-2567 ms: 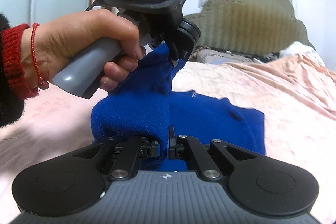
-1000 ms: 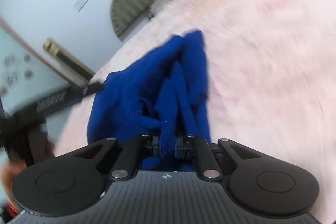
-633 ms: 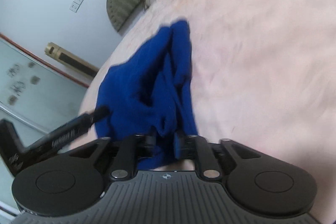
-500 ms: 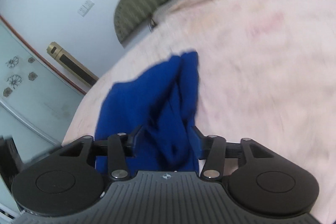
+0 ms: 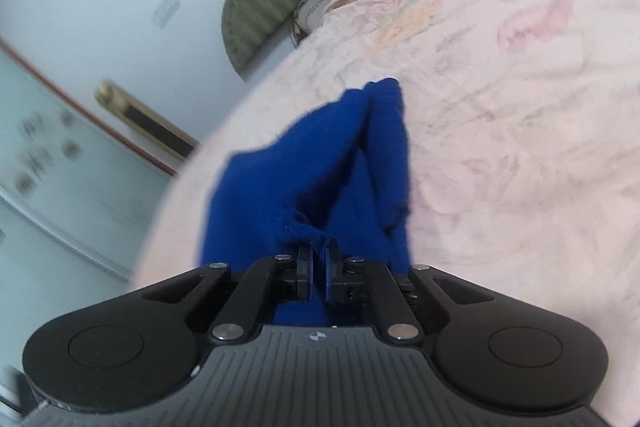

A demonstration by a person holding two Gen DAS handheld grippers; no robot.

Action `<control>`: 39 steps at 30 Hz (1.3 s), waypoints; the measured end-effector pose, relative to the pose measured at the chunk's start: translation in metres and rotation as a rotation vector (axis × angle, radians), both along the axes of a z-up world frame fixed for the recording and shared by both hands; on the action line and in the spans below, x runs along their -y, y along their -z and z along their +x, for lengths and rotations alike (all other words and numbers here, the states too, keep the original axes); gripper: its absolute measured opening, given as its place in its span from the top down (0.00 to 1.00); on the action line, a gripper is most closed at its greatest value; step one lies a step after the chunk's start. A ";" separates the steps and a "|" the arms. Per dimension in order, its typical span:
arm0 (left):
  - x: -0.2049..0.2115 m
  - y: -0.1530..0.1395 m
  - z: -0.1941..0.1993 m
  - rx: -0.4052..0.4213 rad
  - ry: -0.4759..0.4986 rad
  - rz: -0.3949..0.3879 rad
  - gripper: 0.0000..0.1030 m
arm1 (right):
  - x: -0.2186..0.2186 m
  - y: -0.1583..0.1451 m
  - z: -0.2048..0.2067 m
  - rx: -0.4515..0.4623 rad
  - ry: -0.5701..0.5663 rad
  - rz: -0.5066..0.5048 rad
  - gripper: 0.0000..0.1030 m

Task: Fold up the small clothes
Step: 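Lift the gripped sweater with both grippers and fold it over onto itself, then lay the folded sweater down and open both grippers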

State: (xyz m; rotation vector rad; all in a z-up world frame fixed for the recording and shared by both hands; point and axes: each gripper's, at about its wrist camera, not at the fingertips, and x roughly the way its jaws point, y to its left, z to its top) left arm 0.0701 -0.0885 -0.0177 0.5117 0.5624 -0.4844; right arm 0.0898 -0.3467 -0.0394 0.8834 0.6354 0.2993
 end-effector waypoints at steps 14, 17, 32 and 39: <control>-0.062 -0.004 0.014 -0.050 -0.202 -0.076 0.20 | 0.000 0.020 -0.021 -0.121 -0.047 -0.099 0.82; -0.065 -0.018 0.005 -0.050 -0.142 -0.115 0.20 | -0.003 0.001 -0.020 -0.058 -0.026 -0.216 0.73; -0.013 -0.015 0.045 -0.160 -0.098 -0.184 0.16 | -0.033 -0.010 0.052 0.000 0.021 -0.417 0.89; -0.014 -0.028 0.058 -0.159 -0.135 -0.245 0.16 | -0.047 -0.026 0.024 0.067 -0.015 -0.528 0.59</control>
